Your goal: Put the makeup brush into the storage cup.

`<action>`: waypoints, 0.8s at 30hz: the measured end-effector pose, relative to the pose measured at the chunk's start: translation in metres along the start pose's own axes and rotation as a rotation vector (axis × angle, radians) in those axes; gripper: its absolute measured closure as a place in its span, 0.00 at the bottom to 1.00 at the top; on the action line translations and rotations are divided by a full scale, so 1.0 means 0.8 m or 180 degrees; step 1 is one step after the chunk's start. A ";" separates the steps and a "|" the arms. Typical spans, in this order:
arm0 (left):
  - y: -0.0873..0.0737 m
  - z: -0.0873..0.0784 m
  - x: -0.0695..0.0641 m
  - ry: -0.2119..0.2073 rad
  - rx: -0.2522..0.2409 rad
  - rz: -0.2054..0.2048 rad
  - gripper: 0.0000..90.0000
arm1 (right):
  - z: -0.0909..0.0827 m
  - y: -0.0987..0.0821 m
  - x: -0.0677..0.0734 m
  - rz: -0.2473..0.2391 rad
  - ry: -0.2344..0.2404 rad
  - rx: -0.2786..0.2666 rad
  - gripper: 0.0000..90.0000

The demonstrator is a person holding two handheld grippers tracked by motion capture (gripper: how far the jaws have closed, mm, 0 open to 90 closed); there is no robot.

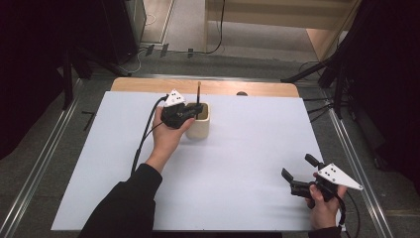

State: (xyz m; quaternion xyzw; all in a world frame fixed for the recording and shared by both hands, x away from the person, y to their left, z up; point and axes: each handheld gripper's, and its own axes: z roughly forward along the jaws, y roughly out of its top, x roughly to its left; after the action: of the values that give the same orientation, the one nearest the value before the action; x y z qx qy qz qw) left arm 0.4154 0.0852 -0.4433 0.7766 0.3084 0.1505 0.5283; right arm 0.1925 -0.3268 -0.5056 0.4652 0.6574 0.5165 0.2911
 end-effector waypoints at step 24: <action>0.017 -0.040 -0.004 -0.0283 -0.0185 -0.0061 0.00 | -0.001 0.000 -0.001 0.0001 -0.0009 -0.0004 0.00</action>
State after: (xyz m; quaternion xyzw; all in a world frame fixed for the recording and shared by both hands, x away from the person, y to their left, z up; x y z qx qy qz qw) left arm 0.3991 0.1028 -0.4178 0.7639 0.2875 0.1196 0.5653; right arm 0.1922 -0.3275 -0.5057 0.4658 0.6566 0.5163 0.2923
